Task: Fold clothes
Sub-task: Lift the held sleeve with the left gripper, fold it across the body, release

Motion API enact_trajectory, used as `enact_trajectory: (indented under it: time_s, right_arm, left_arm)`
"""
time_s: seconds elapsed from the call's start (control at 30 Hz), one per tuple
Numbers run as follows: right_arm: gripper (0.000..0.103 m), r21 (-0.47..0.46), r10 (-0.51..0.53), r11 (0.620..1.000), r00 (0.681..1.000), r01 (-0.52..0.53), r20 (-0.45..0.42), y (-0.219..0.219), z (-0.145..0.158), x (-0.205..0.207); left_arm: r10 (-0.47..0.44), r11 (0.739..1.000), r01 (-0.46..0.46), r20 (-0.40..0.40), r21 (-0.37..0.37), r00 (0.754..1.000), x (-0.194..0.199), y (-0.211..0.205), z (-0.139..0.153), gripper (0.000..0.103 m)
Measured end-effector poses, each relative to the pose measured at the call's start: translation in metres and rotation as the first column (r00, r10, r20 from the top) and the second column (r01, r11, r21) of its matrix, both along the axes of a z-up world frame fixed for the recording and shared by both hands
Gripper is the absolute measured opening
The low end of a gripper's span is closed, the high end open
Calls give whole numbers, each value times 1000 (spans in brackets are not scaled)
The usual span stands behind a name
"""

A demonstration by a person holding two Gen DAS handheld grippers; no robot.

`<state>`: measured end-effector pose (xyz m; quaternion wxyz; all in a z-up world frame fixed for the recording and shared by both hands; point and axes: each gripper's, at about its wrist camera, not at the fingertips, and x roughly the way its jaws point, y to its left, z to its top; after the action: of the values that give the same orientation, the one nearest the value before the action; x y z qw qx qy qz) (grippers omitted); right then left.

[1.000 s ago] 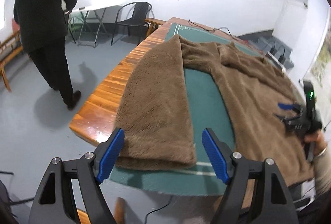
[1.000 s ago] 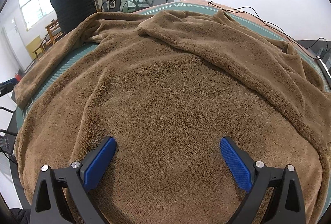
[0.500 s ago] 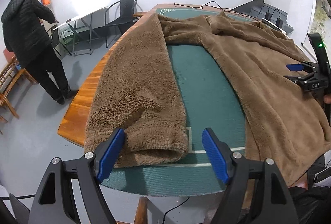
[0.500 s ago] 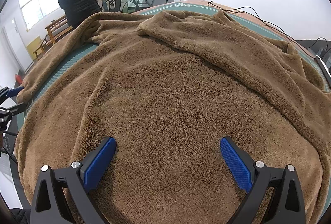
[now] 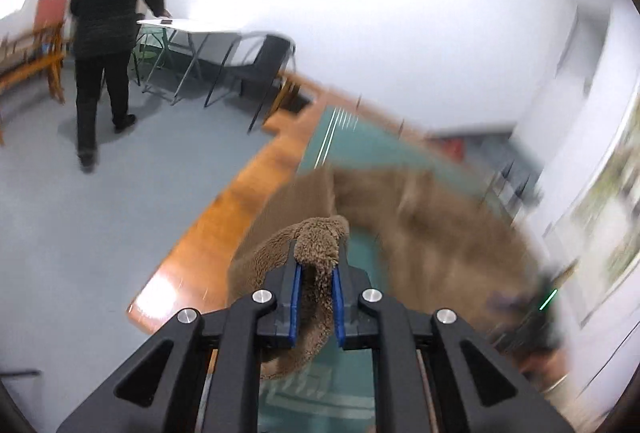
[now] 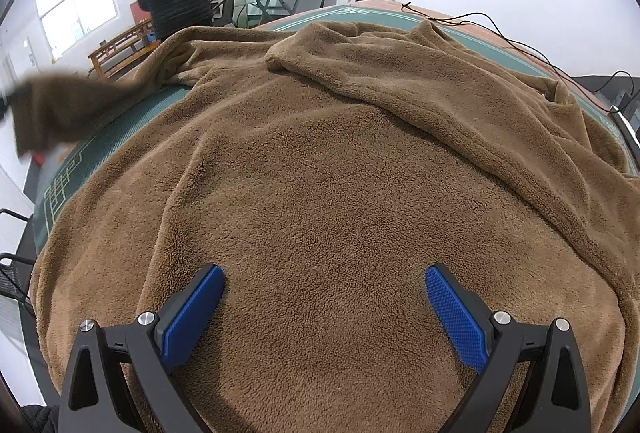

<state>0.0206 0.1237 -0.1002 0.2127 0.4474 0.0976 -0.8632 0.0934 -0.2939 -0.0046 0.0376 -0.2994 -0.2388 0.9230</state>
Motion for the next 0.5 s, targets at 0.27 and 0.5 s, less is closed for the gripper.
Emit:
enact_trajectory:
  time_s: [0.27, 0.5]
  right_arm:
    - [102, -15, -1, 1000, 1000, 1, 1, 2, 1, -1]
    - [102, -59, -8, 998, 1000, 8, 4, 7, 3, -2]
  left_arm:
    - [149, 932, -118, -63, 344, 987, -34, -86, 65, 14]
    - [107, 937, -74, -79, 340, 991, -68, -54, 93, 14]
